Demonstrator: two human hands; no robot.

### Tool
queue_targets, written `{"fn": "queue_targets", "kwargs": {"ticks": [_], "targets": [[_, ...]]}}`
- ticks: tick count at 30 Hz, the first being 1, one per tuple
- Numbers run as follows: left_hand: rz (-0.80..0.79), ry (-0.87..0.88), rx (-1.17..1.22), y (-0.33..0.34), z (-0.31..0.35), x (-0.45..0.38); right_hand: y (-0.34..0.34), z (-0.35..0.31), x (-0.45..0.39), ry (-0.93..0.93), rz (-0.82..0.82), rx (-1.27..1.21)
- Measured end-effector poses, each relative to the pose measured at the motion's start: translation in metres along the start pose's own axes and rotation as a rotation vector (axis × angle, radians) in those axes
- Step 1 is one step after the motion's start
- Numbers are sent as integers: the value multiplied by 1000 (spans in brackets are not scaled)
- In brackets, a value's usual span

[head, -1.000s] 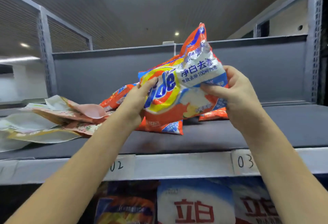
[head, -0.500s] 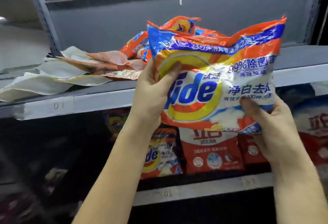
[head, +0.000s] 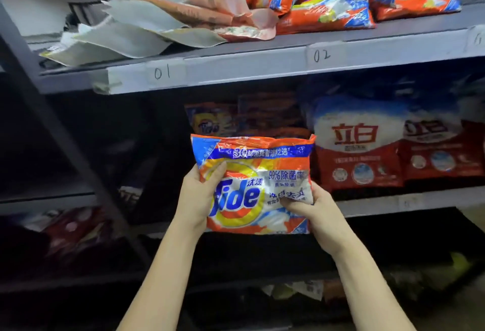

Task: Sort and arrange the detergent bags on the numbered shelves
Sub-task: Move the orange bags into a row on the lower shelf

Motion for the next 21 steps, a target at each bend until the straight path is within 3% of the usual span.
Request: {"fn": "queue_targets", "kwargs": {"ticks": [8,11,14,21], "targets": [[198,-49,-42,-71,-49,-65,58,42,-81,190,23,137],[252,-23,-87,-88,-56,-106,77,34,-124,152,4,184],[223,-31,-40,-101,-63,-144,90,32,-172,87,-33,215],[187,-44,-79,-129,-88,-216,122,55,-251,71,107,204]]}}
Point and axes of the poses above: each hand's wrist, its own x-axis away from the middle knuckle, its own y-axis out of the palm, z = x × y, the point moved 2 cm from there along -x, towards the middle knuckle, and after that the axes turned 6 degrees about y, right-handed, at the moved point
